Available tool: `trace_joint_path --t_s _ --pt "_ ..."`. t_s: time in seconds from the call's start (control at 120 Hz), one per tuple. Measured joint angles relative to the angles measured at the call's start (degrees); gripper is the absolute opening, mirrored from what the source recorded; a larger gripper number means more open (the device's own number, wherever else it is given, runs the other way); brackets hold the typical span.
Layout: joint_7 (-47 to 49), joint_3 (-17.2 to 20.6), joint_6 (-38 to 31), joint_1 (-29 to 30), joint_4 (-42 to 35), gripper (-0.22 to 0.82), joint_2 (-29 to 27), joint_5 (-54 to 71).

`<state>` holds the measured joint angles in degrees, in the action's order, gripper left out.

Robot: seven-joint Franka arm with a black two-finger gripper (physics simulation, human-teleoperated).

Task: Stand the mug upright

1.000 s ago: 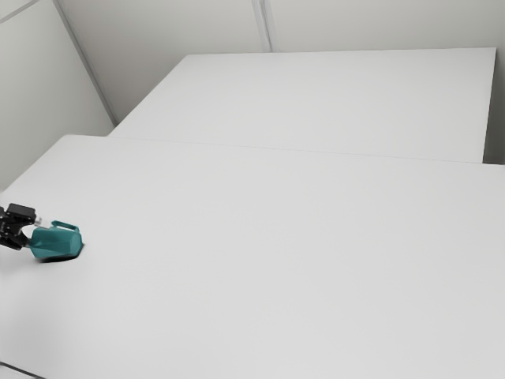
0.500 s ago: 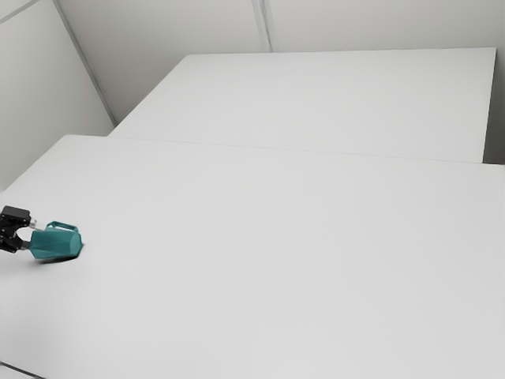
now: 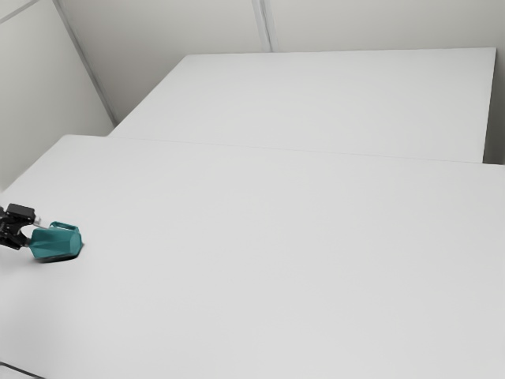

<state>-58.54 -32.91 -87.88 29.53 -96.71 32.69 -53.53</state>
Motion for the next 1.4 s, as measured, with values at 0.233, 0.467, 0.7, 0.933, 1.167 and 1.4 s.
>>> trace_joint_path --t_s 0.233,0.467,0.7,0.933,1.167,1.4 --pt "0.0 0.3 0.0 0.0 0.7 0.60 0.7 -0.3" --pt "0.0 0.8 0.3 0.0 0.9 0.54 0.9 -0.8" --pt "-0.6 0.8 1.1 1.0 0.9 0.51 0.9 -2.1" --pt "-1.4 1.2 2.0 1.7 0.9 0.44 1.2 -2.9" --pt "-1.9 1.2 2.1 1.7 0.8 0.23 1.3 -3.0" --pt "-2.3 2.2 1.9 1.5 1.0 0.05 1.3 -3.3"
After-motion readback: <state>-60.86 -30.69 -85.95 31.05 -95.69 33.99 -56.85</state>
